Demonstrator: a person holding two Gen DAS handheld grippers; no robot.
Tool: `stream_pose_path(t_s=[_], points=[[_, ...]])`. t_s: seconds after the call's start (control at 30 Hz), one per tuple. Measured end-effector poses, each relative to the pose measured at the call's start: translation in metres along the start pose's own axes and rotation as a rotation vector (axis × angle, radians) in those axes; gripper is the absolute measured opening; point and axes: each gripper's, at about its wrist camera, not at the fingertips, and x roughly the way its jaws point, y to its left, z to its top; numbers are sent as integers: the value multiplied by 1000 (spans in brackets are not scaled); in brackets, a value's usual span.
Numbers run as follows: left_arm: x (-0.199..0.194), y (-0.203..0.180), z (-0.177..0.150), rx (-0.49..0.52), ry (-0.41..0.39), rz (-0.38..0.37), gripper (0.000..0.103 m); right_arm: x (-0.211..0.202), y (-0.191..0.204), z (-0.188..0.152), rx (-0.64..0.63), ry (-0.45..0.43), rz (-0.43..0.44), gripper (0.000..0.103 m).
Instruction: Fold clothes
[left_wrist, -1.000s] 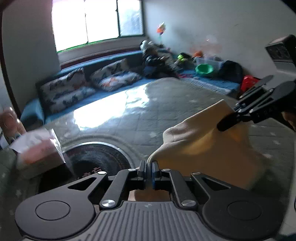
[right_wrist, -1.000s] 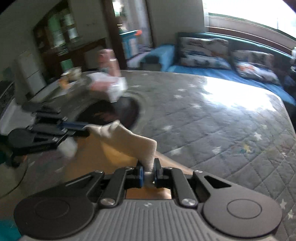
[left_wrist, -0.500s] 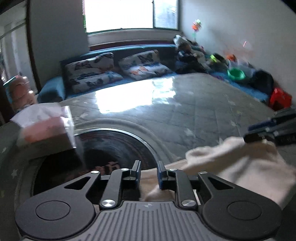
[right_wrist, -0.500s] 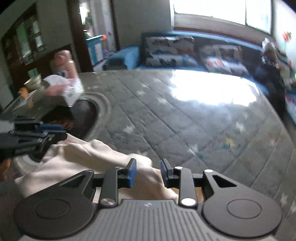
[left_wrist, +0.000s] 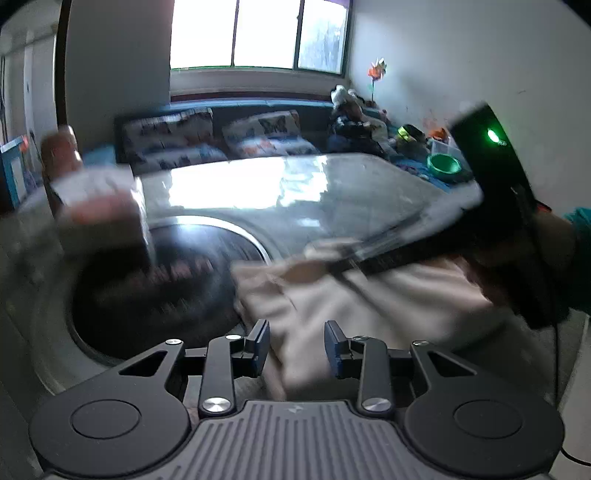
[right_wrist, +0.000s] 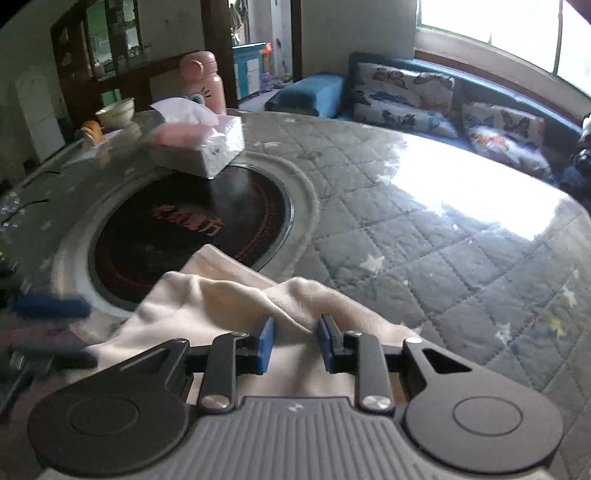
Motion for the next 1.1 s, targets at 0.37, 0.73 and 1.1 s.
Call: stream_pose_path(t_s=[0.37,0.73,1.1], points=[[8,12,-13,-79,16,-25,40,-14,24,9,-65,7,73,26],[3,14,-12,-94,17,-25,42,5,38,20,-59,19,101,24],[12,6,12,-97,-5,-56,42,-63,-18,-26,14,14,-48,25]])
